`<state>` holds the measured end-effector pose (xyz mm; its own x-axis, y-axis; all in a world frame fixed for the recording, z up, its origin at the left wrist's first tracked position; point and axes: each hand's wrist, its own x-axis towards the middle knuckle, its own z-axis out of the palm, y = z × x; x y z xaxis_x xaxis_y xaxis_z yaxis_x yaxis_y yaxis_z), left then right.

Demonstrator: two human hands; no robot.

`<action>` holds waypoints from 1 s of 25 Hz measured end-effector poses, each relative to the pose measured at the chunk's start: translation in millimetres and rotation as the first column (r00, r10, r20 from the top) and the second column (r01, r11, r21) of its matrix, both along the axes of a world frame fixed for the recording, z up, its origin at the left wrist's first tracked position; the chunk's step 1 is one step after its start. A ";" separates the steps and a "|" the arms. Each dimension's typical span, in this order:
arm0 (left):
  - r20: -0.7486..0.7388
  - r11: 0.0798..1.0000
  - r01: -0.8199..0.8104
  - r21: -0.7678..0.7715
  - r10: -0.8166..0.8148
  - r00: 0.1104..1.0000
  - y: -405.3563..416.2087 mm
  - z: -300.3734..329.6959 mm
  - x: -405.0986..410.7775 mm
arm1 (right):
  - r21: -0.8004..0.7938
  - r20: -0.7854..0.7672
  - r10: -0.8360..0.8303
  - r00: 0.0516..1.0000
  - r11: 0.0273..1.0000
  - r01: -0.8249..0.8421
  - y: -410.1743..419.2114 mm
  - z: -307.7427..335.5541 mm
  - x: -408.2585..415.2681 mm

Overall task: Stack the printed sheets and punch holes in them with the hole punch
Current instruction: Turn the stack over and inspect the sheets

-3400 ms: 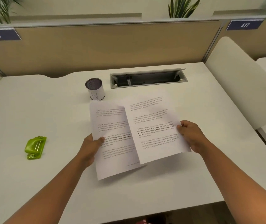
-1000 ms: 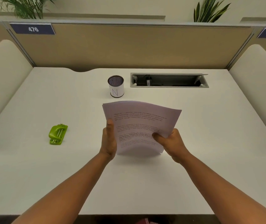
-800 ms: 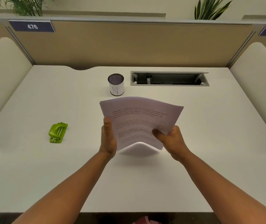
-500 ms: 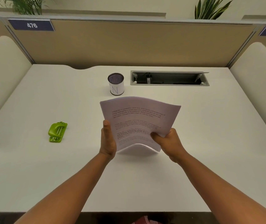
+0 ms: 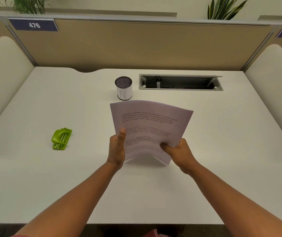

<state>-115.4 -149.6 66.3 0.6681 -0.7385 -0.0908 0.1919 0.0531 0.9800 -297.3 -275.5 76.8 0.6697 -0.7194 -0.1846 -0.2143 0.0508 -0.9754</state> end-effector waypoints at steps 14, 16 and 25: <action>-0.221 0.972 0.001 0.233 0.052 0.974 -7.9 -4.9 33.3 | 0.443 0.083 -0.091 0.992 0.895 0.045 -28.6 11.3 -6.4; -0.346 0.969 -0.076 0.235 0.157 0.925 -9.9 -5.8 34.4 | 0.614 0.162 -0.209 0.964 0.787 0.067 -21.2 5.4 -4.5; -0.519 0.958 -0.188 0.218 0.277 0.809 -23.9 -5.6 5.5 | 0.699 0.259 -0.414 0.873 0.704 0.126 29.0 -11.8 35.1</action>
<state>-109.9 -173.5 60.7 0.6288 -0.5148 -0.5828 0.6911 0.0266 0.7222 -262.2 -246.6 65.0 0.5806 -0.6767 -0.4527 0.2789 0.6877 -0.6703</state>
